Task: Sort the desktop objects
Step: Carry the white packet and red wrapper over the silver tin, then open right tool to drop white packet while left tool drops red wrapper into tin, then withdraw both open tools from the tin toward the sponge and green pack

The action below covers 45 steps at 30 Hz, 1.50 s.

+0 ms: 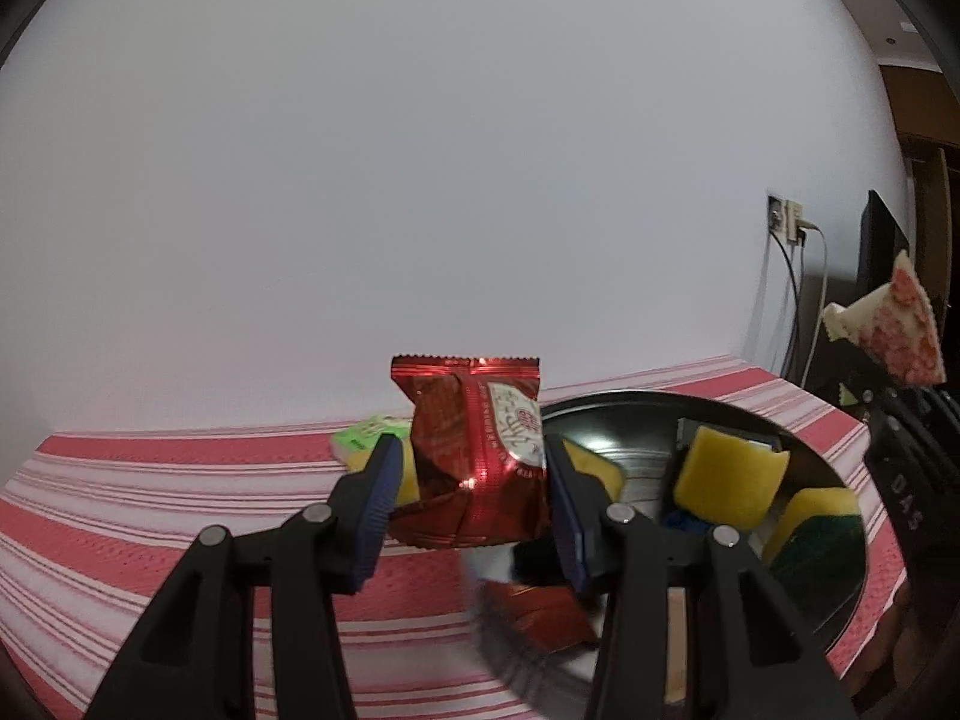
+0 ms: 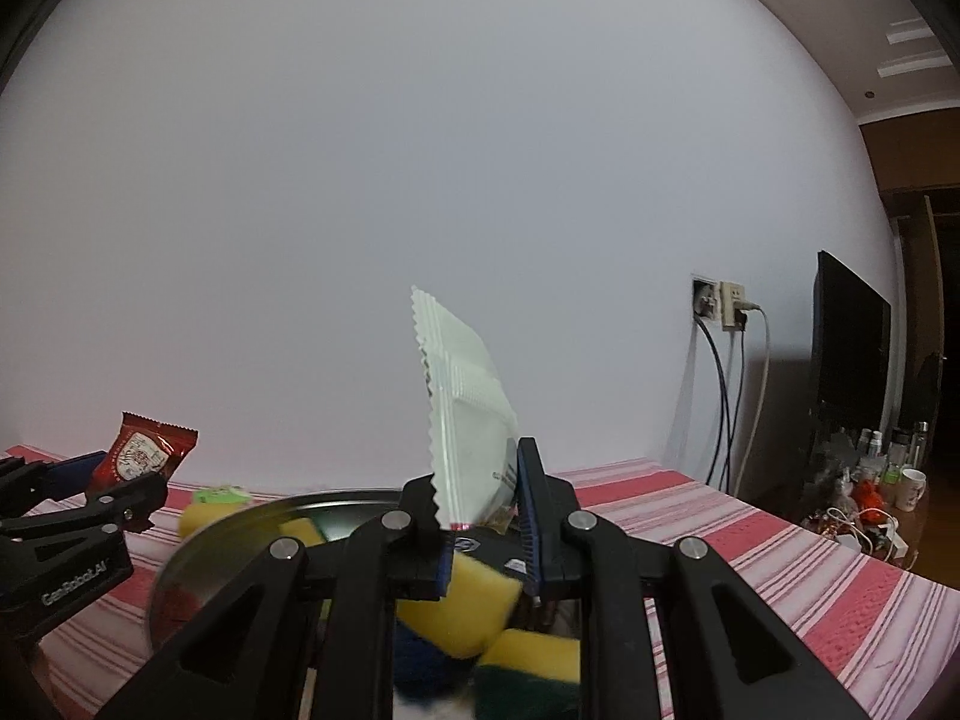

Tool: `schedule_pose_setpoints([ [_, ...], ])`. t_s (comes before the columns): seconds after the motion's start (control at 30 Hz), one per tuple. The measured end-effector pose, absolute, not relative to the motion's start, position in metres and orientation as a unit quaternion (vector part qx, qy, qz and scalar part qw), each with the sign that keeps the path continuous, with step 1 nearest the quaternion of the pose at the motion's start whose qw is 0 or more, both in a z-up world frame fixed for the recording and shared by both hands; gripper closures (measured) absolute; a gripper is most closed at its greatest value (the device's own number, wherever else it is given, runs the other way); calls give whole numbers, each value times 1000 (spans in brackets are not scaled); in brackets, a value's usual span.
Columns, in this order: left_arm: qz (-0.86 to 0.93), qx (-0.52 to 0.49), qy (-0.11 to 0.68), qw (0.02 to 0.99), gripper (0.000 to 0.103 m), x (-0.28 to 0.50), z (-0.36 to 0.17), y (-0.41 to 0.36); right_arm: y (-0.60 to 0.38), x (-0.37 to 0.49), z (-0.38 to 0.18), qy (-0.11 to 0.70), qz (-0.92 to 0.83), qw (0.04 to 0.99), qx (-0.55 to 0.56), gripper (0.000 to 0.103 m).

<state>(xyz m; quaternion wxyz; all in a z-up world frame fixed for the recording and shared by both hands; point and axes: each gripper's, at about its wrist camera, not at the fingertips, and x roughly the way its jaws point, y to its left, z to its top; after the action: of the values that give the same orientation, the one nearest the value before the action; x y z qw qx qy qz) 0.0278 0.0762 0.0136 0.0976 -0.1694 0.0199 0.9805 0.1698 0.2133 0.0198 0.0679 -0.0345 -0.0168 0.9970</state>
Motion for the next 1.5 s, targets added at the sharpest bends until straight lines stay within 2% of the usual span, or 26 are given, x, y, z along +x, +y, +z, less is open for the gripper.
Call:
schedule_pose_setpoints([
  [0.53,964,-229,40,133,57,5,6,137,250,124,13,-21,992,59,-112,83],
  [0.6,960,-243,40,131,55,1,2,134,249,115,9,-27,989,52,-136,83],
  [0.67,960,-248,36,127,49,-2,0,130,247,113,7,-30,988,53,-142,83],
  [0.73,960,-250,28,123,32,-1,1,125,248,117,8,-26,989,59,-132,73],
  [0.77,961,-248,26,119,13,1,2,123,250,120,8,-20,990,61,-126,58],
  [0.8,964,-241,24,109,0,2,4,122,252,123,10,-13,991,66,-116,45],
  [0.83,969,-230,22,94,1,5,6,120,255,128,11,-5,992,72,-103,42],
  [0.9,973,-211,20,92,1,11,9,114,260,139,14,19,994,78,-74,23],
  [0.97,972,-215,21,95,0,10,9,113,266,149,17,43,994,87,-45,13],
  [1.07,973,-212,30,88,1,12,8,112,268,158,19,57,994,94,-24,10],
  [1.5,975,-206,34,75,0,13,12,100,287,154,16,87,989,112,-41,10],
])
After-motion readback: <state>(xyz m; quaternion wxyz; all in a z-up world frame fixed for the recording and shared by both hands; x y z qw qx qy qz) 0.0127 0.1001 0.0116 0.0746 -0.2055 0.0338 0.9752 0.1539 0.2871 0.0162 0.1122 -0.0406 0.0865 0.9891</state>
